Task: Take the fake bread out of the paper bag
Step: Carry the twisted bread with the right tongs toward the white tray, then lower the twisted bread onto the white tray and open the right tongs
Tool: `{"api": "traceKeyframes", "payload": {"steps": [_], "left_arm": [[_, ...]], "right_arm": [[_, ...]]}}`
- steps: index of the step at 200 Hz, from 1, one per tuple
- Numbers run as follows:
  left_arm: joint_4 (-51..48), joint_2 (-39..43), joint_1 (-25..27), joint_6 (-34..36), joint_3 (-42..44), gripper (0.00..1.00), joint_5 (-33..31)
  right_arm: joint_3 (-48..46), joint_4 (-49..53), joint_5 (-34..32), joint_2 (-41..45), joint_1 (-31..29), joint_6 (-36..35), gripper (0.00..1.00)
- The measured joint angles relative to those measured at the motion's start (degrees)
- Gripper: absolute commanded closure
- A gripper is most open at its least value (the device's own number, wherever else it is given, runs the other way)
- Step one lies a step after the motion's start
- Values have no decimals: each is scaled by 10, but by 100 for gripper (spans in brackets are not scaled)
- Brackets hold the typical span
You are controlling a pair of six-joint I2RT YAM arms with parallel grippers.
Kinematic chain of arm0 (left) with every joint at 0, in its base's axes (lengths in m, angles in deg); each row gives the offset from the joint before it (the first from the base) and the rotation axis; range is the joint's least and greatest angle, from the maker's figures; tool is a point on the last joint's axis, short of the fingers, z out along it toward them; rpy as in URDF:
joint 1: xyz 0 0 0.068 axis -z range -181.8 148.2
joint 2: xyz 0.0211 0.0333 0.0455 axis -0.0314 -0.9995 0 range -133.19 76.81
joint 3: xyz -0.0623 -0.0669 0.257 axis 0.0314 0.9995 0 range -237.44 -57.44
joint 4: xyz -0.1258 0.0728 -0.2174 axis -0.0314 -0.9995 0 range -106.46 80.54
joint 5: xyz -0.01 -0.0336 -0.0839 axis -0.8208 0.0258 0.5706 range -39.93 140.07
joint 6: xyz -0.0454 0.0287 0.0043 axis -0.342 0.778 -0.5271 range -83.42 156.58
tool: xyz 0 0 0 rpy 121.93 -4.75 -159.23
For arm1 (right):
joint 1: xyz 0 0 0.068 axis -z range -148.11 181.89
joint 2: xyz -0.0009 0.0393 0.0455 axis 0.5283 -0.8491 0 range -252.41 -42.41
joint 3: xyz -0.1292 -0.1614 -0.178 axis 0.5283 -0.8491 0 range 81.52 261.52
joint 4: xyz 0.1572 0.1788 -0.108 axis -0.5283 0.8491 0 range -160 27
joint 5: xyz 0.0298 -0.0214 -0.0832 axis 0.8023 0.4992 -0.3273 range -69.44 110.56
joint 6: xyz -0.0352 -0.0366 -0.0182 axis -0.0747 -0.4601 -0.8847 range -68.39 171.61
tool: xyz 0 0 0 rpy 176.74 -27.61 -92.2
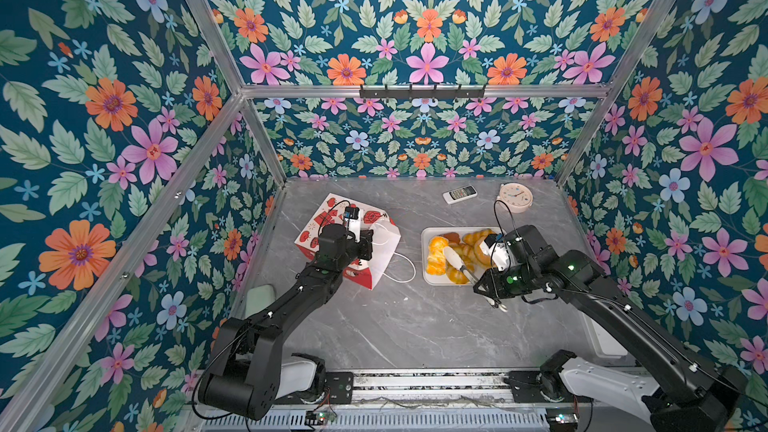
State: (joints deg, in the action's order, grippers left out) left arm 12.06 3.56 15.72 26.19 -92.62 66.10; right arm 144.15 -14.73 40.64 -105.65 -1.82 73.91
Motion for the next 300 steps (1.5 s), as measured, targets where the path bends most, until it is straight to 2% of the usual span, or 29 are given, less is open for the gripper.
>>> {"api": "traceKeyframes", "payload": {"steps": [76,150,227,300], "left_arm": [[42,-6,-14,-14,22,100,11],[87,-23,-31,-29,41,100,35],[114,-37,-44,-42,47,100,53],[123,-45,-48,-46,45,100,64]], "right_arm": [[60,46,-56,-102,-22,-35,100],[109,51,-75,-176,-34,-54,100],[125,66,-113,-214,-34,-63,100],[133,63,-123,-239,-37,-70,100]]}}
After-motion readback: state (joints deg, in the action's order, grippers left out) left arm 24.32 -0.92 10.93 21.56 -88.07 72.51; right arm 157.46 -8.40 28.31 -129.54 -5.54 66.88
